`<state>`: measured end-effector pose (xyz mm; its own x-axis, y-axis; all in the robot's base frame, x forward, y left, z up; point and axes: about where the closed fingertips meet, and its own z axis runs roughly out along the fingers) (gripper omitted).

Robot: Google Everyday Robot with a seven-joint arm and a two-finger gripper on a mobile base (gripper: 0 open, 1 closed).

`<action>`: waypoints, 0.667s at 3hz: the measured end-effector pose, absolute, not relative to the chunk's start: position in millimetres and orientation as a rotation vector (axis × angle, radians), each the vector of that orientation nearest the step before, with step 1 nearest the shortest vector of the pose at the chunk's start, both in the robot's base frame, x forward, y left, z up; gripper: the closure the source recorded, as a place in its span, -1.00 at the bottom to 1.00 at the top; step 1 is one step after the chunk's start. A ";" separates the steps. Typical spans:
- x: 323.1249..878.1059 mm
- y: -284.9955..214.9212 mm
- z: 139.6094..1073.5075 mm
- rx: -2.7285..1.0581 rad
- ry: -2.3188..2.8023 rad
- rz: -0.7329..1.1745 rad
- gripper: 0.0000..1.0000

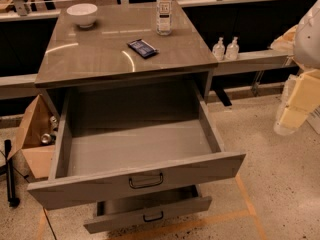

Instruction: Place rxbar blueberry into top drawer

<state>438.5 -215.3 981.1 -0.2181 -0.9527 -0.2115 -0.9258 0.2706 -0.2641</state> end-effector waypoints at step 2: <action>450.2 -210.1 981.4 -1.622 2.230 -0.070 -1.00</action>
Offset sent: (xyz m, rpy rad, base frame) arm 0.0324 0.0123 -0.0040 0.1655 -0.0196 -0.1308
